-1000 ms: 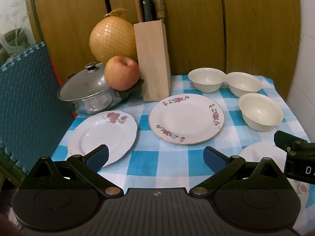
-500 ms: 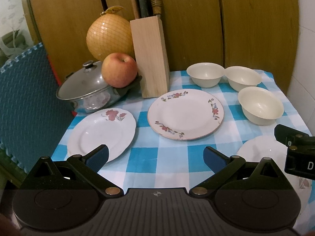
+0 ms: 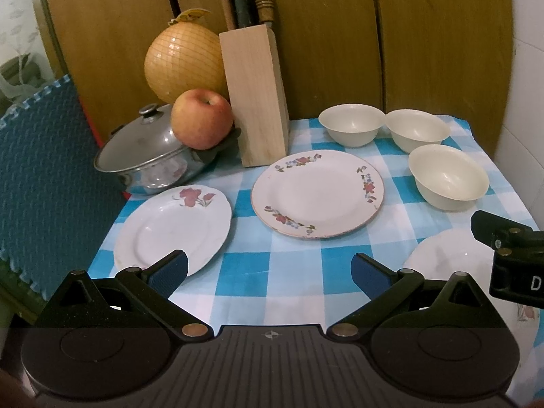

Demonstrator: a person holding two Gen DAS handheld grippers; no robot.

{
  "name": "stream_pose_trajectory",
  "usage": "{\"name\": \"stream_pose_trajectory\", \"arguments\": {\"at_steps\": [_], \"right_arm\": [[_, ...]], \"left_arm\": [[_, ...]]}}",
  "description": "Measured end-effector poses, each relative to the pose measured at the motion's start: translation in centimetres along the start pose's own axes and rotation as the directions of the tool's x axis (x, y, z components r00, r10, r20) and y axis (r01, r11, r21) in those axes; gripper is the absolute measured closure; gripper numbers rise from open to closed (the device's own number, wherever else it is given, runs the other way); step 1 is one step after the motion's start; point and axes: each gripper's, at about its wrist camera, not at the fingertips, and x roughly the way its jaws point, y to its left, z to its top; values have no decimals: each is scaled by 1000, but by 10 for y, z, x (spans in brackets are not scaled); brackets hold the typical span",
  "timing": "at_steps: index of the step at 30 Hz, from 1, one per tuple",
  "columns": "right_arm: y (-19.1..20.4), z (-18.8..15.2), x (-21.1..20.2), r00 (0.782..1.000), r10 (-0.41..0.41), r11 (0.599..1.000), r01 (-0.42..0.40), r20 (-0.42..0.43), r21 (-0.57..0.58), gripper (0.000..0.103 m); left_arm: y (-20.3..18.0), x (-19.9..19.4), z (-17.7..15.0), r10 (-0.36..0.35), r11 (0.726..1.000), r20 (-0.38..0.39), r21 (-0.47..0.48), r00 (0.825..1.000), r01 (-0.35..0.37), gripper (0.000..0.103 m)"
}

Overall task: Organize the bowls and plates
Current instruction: 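Move the right gripper toward the pink-flower white plate's rim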

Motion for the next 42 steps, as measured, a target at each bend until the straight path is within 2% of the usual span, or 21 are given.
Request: {"name": "stream_pose_trajectory", "arguments": {"at_steps": [31,42], "right_arm": [[-6,-2,0,1000,-9,1000,9,-1,7,6],[-9,-4,1,1000,-20,1000,20,-21,4,6]], "left_arm": [[-17,2,-3,11,997,-14,72,1000,-10,0],[-26,8,-5,-1,995,-55,104,998,7,0]]}}
